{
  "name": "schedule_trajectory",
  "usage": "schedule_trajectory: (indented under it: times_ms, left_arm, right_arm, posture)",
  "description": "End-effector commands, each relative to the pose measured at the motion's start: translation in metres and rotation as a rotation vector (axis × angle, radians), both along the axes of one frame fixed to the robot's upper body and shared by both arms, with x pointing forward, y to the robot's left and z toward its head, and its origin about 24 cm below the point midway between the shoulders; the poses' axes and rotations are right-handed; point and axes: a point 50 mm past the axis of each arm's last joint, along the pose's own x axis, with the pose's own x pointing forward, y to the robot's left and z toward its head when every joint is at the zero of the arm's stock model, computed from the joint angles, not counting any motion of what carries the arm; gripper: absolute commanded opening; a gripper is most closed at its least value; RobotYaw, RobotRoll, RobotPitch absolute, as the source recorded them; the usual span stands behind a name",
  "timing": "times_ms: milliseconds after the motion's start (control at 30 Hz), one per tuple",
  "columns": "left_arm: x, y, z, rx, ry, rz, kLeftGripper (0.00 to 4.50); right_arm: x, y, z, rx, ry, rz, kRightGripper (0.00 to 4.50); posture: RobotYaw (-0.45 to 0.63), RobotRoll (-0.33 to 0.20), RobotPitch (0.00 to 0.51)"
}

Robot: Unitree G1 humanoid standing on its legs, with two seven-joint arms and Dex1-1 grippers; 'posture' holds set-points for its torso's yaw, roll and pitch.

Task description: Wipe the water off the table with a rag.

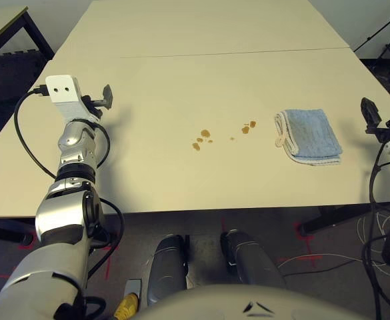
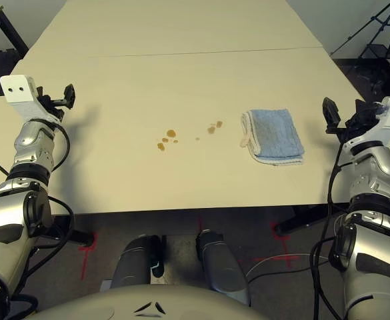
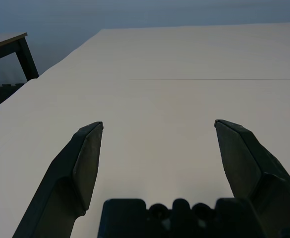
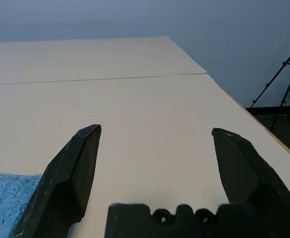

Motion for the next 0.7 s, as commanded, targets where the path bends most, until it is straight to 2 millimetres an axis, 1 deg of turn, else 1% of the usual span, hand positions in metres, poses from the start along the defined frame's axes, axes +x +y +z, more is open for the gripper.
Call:
schedule_trajectory:
  times_ms: [33, 100, 333, 433, 533, 700]
  left_arm:
    - [-0.002, 0.003, -0.004, 0.011, 0.030, 0.009, 4.50]
    - [-0.001, 0.003, -0.004, 0.018, 0.037, 0.005, 4.50]
    - [0.004, -0.004, 0.005, 0.027, 0.027, -0.082, 4.50]
    - [0.004, -0.014, 0.006, 0.047, 0.037, -0.265, 4.50]
    - [0.000, -0.027, 0.003, 0.064, 0.051, -0.506, 4.50]
    - [-0.015, -0.044, 0.006, 0.074, 0.058, -0.866, 4.50]
  right_arm:
    - [-0.001, -0.003, -0.001, 0.011, 0.002, -0.016, 4.46]
    - [-0.001, -0.002, -0.001, 0.011, 0.003, -0.012, 4.46]
    - [-0.003, -0.004, 0.000, 0.006, -0.002, -0.012, 4.46]
    - [-0.005, -0.005, -0.002, 0.009, 0.001, -0.019, 4.46]
    - [-0.006, -0.006, -0.003, 0.012, 0.000, -0.025, 4.46]
    - [-0.007, -0.009, -0.002, 0.014, 0.003, -0.036, 4.46]
  posture:
    - [-0.25, 0.000, 0.113]
    - [-0.25, 0.000, 0.113]
    - [-0.27, 0.000, 0.125]
    - [-0.27, 0.000, 0.124]
    - [-0.28, 0.000, 0.121]
    - [-0.28, 0.000, 0.115]
